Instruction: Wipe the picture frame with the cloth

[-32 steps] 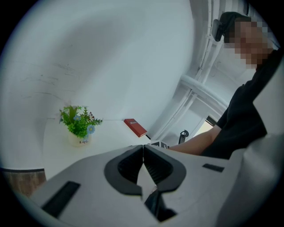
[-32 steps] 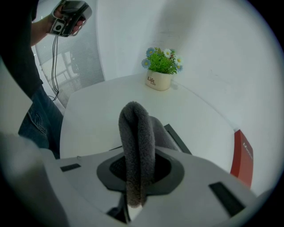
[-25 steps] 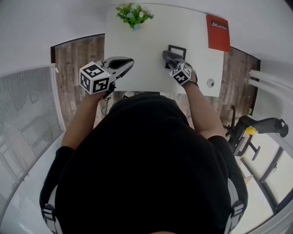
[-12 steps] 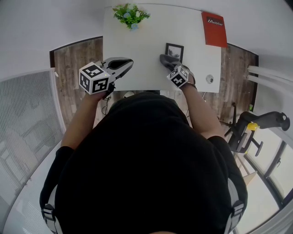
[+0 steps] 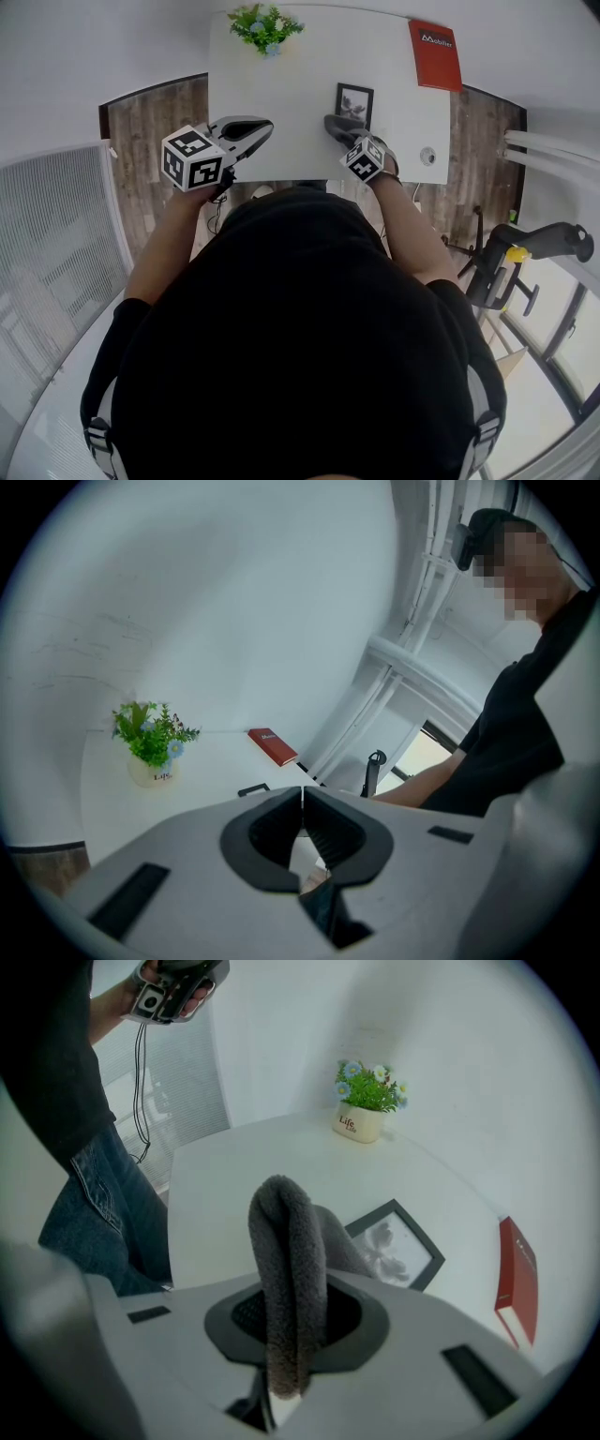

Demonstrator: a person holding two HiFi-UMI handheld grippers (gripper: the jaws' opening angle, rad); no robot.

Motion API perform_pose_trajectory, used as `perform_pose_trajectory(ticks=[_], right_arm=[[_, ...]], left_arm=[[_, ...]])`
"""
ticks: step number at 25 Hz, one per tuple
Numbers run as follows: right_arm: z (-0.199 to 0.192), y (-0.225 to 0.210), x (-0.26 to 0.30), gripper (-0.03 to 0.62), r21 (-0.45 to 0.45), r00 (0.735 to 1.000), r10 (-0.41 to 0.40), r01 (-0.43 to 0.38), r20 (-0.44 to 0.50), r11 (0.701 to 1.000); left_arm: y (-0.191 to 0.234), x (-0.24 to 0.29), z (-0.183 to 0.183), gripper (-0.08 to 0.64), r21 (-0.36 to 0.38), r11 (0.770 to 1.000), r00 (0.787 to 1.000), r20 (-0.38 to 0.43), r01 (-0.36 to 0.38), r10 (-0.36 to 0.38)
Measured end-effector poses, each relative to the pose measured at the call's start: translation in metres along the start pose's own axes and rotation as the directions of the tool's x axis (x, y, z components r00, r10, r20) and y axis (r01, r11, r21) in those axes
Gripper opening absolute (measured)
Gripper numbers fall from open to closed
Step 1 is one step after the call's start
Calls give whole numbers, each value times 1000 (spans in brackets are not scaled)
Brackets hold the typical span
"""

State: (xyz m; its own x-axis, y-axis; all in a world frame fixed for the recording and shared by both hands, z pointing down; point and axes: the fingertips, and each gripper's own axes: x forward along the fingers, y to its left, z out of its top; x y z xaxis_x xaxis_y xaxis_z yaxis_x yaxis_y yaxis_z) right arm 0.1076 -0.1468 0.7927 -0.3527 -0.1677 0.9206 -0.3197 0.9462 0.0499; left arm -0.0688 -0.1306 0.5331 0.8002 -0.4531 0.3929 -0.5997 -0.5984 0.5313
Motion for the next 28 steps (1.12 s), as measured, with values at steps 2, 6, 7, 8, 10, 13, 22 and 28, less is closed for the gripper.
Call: perform_pose_trajectory(ticks=[2,6,7,8,10,13,22,28], right_arm=[[-1,3,-1,44,-1,1000,1,-1,-2,1000],[-2,7,-4,44,1,1000,2,-2,8,1000],[-2,6,-6,44,5,1000,2,-2,15,1000],[-1,6,-8,44,8,1000,0,0,20,1000],[0,2,-13,44,13,1000,-9,8,27,1000],[2,-11,-24,44,18,999,-34,33,40,999],[8,-76,-47,44,40,990,-126,123,69,992],[18,-109,-50,44,33,984,-155,153,85,988]], left_arm=[[-1,-1,-1,11,-1,1000,1000,1,0,0],[-4,-2,-5,12,-4,1000,1000,2,-1,1],[-4,-2,-5,11,-5,1000,1000,3,-1,1],[-4,-2,-5,12,-6,1000,1000,3,-1,1],[-4,-3,-5,12,-6,1000,1000,6,-1,1],[-5,-2,-4,11,-7,1000,1000,11,-1,1],[-6,2,-5,11,-20,1000,1000,23,-20,21],[-3,3,-8,12,-41,998,998,33,-46,47]])
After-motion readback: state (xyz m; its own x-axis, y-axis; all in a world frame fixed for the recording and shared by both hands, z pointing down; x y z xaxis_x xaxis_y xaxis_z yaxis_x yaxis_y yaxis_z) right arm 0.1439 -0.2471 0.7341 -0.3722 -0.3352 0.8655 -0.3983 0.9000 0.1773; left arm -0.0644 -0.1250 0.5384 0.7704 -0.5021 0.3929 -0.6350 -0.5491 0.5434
